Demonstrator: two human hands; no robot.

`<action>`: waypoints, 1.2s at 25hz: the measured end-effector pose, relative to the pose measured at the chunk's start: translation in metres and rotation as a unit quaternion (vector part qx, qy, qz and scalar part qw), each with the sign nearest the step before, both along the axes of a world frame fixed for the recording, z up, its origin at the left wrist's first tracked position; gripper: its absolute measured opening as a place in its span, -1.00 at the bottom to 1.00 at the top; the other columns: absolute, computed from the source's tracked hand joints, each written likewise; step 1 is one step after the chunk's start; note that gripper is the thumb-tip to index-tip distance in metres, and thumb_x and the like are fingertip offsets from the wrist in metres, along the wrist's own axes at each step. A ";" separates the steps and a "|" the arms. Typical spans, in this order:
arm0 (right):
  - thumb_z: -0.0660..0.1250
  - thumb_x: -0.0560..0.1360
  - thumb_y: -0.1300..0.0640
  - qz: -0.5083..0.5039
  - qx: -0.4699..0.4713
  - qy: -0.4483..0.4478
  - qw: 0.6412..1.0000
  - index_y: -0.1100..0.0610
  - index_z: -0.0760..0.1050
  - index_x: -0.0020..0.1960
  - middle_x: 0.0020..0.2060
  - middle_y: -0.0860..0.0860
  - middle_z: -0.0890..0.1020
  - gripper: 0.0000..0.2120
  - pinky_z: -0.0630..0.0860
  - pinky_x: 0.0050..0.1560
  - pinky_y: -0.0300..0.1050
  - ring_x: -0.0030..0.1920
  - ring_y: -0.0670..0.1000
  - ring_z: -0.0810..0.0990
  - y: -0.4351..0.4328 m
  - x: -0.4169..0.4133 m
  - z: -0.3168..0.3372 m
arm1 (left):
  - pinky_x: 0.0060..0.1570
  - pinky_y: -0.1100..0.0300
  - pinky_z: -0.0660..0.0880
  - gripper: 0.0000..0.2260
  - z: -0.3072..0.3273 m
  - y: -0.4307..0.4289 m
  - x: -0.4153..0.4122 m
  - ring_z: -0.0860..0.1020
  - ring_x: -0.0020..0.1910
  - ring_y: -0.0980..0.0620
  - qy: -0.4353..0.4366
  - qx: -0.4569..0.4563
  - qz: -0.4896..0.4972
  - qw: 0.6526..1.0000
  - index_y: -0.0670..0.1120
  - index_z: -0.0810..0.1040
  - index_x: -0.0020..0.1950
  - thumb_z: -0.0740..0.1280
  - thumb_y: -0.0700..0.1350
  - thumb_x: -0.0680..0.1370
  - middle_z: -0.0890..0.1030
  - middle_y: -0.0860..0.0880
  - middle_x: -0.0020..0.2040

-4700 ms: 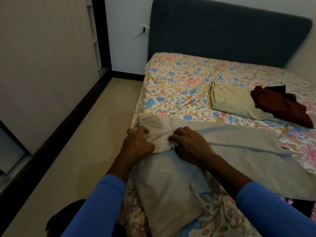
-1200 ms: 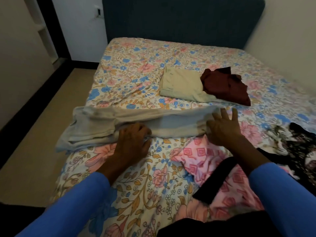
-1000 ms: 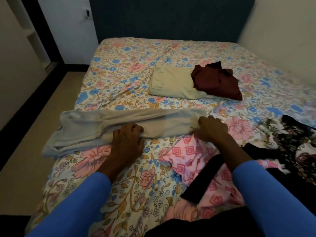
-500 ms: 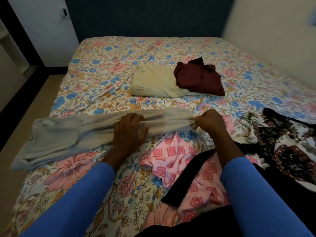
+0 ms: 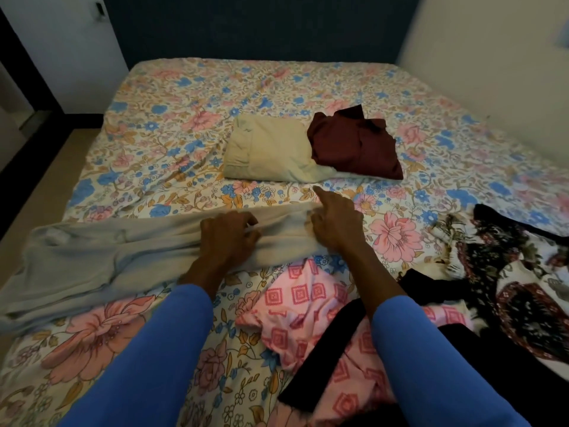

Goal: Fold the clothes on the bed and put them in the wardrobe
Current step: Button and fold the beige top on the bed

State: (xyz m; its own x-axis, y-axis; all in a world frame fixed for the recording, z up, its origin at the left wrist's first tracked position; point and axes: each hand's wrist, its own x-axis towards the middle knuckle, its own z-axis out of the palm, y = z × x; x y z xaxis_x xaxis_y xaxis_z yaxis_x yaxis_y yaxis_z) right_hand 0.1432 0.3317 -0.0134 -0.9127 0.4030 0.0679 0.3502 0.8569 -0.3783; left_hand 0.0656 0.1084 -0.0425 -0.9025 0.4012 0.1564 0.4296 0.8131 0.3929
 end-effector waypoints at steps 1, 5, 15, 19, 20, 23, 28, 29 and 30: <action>0.22 0.63 -0.02 0.005 0.055 -0.020 0.998 -0.06 0.39 0.52 0.36 0.11 0.52 -0.55 0.34 0.34 0.26 0.37 0.21 0.41 0.001 -0.003 0.001 | 0.19 -0.05 0.38 -0.79 0.002 0.003 0.001 0.58 0.05 -0.05 0.005 -0.001 0.002 1.000 0.08 0.64 0.12 0.30 0.15 0.63 0.66 0.02 0.01; 0.34 0.54 -0.01 -0.040 0.021 0.035 0.998 0.04 0.66 0.11 0.06 0.03 0.58 -0.77 0.37 0.30 0.17 0.19 0.13 0.49 0.011 0.010 0.004 | -0.02 0.10 0.37 -0.80 0.016 0.005 0.020 0.58 -0.07 -0.03 -0.032 0.034 -0.001 0.999 0.01 0.65 0.03 0.28 0.05 0.65 0.67 -0.01 -0.06; 0.38 0.56 -0.21 -0.075 -0.303 0.042 0.949 0.08 0.37 0.51 0.39 0.16 0.53 -0.37 0.49 0.34 0.10 0.31 0.15 0.55 0.026 0.026 0.008 | 0.05 0.04 0.48 -0.81 0.028 -0.012 0.006 0.61 0.06 -0.05 -0.076 0.021 -0.045 0.996 0.05 0.63 0.09 0.30 0.11 0.66 0.68 -0.02 0.05; 0.36 0.59 0.00 -0.113 -0.267 0.062 0.955 0.07 0.63 0.17 0.10 0.08 0.70 -0.78 0.61 0.09 0.04 0.02 0.08 0.66 0.031 0.027 -0.016 | 0.31 -0.13 0.32 -0.68 0.000 -0.001 0.019 0.51 0.25 -0.11 0.123 -0.096 0.034 0.987 0.06 0.53 0.29 0.29 0.18 0.61 0.56 -0.05 0.26; 0.33 0.61 0.01 -0.144 -0.247 0.114 0.951 0.03 0.60 0.19 0.07 0.06 0.71 -0.79 0.58 0.05 -0.01 0.02 0.09 0.67 0.029 0.028 -0.018 | 0.35 -0.15 0.28 -0.66 -0.008 0.001 0.029 0.48 0.29 -0.11 0.168 -0.076 0.022 0.983 0.03 0.52 0.31 0.29 0.16 0.60 0.53 -0.06 0.31; 0.24 0.68 -0.05 -0.170 -0.096 0.173 0.965 0.00 0.48 0.34 0.04 0.13 0.69 -0.72 0.43 -0.06 -0.02 0.04 0.19 0.65 0.025 0.027 -0.013 | 0.45 -0.24 0.21 -0.66 -0.025 0.001 0.057 0.42 0.41 -0.12 0.247 -0.024 -0.038 0.968 -0.04 0.54 0.29 0.28 0.13 0.63 0.49 -0.11 0.40; 0.23 0.65 0.00 -0.051 0.101 0.156 0.981 0.09 0.51 0.31 0.15 0.14 0.57 -0.70 0.44 0.13 0.11 0.13 0.18 0.55 -0.008 0.017 -0.002 | 0.41 -0.22 0.31 -0.57 -0.036 -0.010 0.069 0.36 0.51 -0.18 0.220 -0.054 -0.121 0.966 -0.10 0.54 0.37 0.25 0.16 0.64 0.42 -0.17 0.52; 0.21 0.66 -0.01 0.012 0.042 0.139 0.989 0.07 0.51 0.32 0.18 0.13 0.56 -0.69 0.46 0.16 0.12 0.18 0.16 0.53 -0.025 0.017 -0.003 | 0.46 -0.20 0.27 -0.50 -0.038 -0.013 0.071 0.30 0.55 -0.18 0.189 -0.077 -0.107 0.973 -0.09 0.50 0.43 0.19 0.21 0.65 0.36 -0.17 0.57; 0.18 0.66 -0.07 0.067 -0.013 0.094 0.993 0.04 0.49 0.38 0.26 0.12 0.54 -0.65 0.44 0.24 0.14 0.27 0.17 0.49 -0.040 0.018 -0.008 | 0.51 -0.19 0.20 -0.42 -0.041 -0.016 0.074 0.23 0.59 -0.18 0.147 -0.089 -0.074 0.982 -0.07 0.43 0.50 0.11 0.28 0.65 0.27 -0.17 0.61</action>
State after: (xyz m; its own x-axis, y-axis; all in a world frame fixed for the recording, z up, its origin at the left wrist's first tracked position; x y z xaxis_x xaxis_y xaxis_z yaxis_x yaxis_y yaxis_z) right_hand 0.1614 0.2915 -0.0212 -0.9303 0.2824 0.2340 0.1544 0.8803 -0.4485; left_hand 0.1398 0.0929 -0.0832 -0.7583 0.5696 0.3170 0.6223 0.7774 0.0916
